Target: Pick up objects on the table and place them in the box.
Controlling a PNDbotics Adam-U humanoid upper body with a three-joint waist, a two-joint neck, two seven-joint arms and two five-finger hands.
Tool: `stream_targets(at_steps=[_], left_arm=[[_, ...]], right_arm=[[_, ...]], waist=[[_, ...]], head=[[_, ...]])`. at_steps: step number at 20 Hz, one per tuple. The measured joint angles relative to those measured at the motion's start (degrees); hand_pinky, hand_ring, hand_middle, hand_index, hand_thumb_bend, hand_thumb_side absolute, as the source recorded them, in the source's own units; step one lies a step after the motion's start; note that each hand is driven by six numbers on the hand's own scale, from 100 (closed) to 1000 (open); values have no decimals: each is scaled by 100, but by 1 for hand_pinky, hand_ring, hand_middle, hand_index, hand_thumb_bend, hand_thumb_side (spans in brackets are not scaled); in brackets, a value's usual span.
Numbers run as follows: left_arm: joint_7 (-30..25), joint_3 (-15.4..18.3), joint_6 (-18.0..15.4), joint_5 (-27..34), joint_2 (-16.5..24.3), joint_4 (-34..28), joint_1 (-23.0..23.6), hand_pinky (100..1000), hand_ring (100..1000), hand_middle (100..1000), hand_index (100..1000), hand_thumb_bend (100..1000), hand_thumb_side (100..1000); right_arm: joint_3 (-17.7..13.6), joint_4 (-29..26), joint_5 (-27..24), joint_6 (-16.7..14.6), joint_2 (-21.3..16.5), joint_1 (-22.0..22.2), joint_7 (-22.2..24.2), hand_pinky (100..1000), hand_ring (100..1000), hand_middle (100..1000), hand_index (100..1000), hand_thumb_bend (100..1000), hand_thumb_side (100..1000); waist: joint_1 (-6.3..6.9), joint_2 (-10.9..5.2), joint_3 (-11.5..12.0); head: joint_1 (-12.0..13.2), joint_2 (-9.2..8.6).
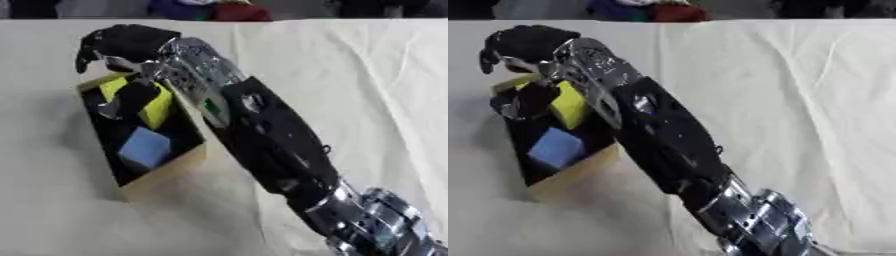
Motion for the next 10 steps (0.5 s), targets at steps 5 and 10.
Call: stream_targets(at_steps=[5,10], left_arm=[[-5,0,-5,0,0,0,0,590,659,786,802,100,665],[-5,0,-6,0,0,0,0,591,660,786,802,100,665]], right_arm=[[-7,-98,-51,48,-31,0,42,840,927,789,822,149,547],[-155,-571,-248,243,-155,2,-48,839,917,782,824,100,588]], waist=[[2,0,-1],[12,0,-11]], head=[[0,0],[0,0]])
